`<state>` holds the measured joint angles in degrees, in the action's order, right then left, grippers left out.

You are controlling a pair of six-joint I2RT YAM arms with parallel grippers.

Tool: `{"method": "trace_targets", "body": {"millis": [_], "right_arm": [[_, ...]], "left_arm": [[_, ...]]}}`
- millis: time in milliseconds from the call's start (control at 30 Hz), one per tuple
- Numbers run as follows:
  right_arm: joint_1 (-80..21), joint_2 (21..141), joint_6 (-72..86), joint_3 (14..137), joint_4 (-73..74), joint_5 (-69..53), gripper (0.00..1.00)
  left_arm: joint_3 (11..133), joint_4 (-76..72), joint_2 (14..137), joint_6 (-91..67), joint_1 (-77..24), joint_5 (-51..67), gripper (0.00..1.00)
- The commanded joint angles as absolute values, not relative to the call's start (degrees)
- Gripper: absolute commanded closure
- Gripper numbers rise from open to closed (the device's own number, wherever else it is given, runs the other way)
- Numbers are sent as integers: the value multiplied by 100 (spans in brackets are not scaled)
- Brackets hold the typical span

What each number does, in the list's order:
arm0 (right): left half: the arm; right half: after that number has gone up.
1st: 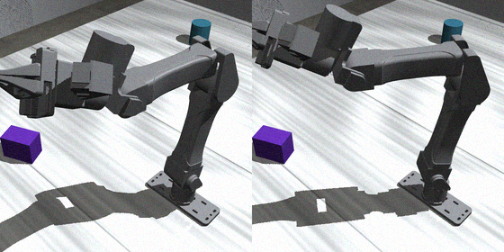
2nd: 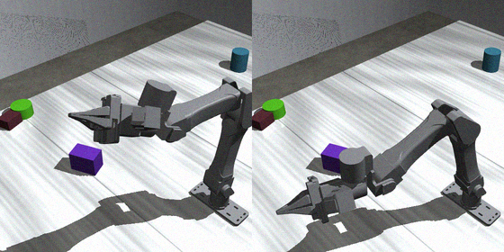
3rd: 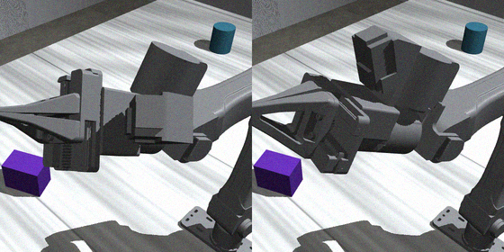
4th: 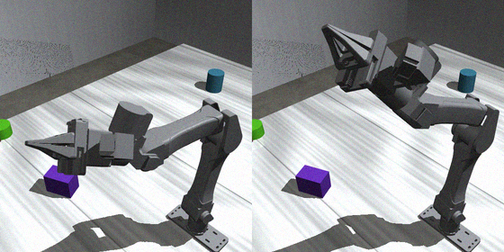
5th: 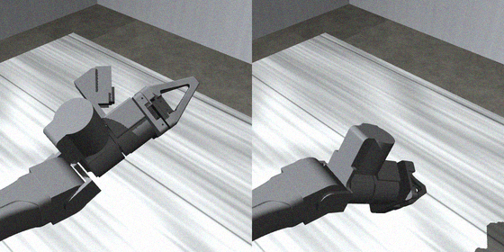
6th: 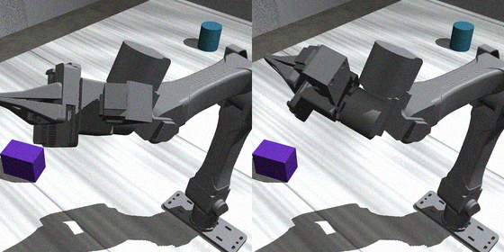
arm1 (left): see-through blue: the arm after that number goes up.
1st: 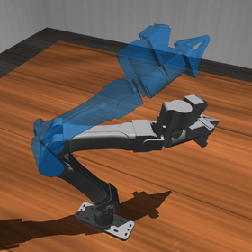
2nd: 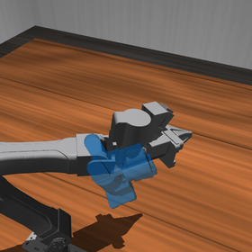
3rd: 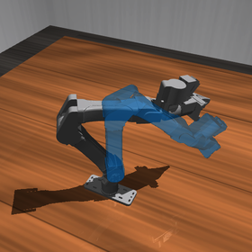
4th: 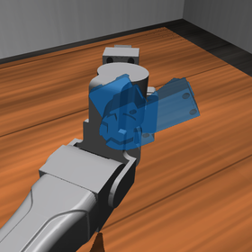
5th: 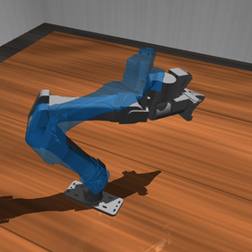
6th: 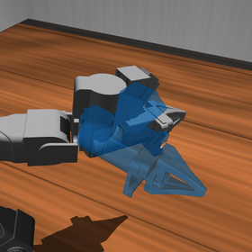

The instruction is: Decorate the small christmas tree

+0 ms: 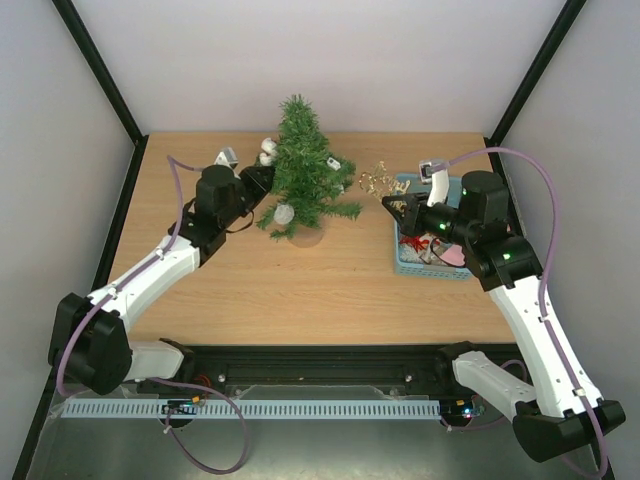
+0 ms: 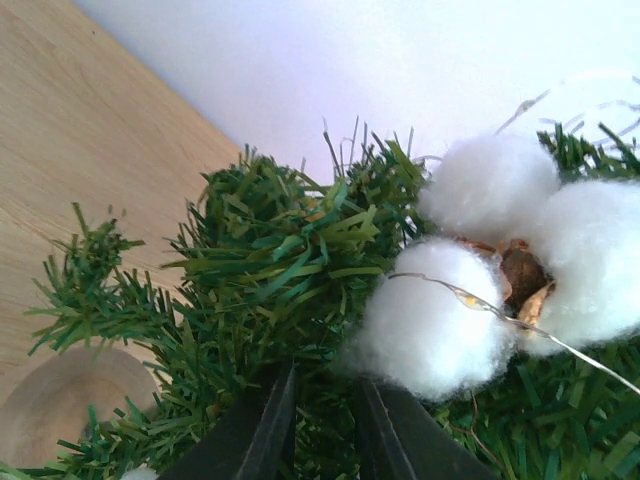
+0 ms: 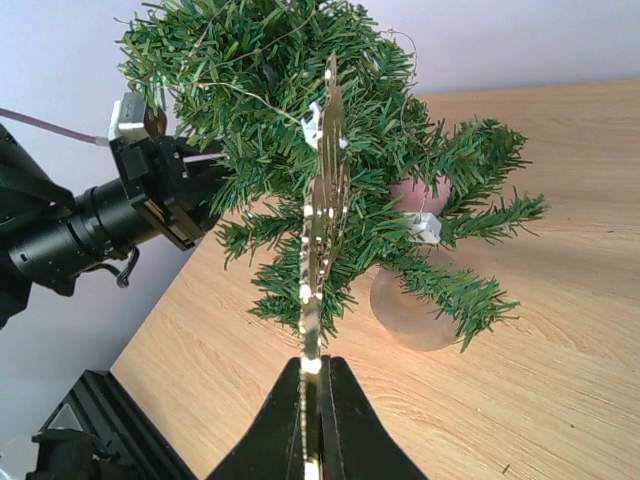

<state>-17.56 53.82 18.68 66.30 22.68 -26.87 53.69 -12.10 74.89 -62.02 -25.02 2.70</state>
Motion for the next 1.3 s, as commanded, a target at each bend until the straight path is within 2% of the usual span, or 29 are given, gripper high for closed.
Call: {"method": "trace_targets", "body": {"millis": [0,433,567,667,800,933,1267], "right_arm": [[-1742,5403,1962,6499,2022,-3051,99],[-1756,5626,1950,6335,1800,-4318,99],[-1870,5731,1853,6336,1879,-4311,99],[-2018,5807,1709,6345,2011,-4174,98],[-2344,6004,1521,6370,2190,-3940,99],[-2588,6123,1440,6327,2148,-3647,99],[-2627,6465,1390,6480,1831,-3600,99]], "left_arm": [[5559,-1335,7545,-5990,-2338,337,81],[6096,-1423,8076,-5762,-2209,655,81],[6134,-1394,8103,-5780,-2179,728,81],[6018,-1344,7933,-5831,-2171,746,76],[5774,-1220,7624,-5929,-2173,763,63],[5620,-1072,7344,-5991,-2171,769,57],[5388,-856,6886,-6099,-2171,810,54]]}}
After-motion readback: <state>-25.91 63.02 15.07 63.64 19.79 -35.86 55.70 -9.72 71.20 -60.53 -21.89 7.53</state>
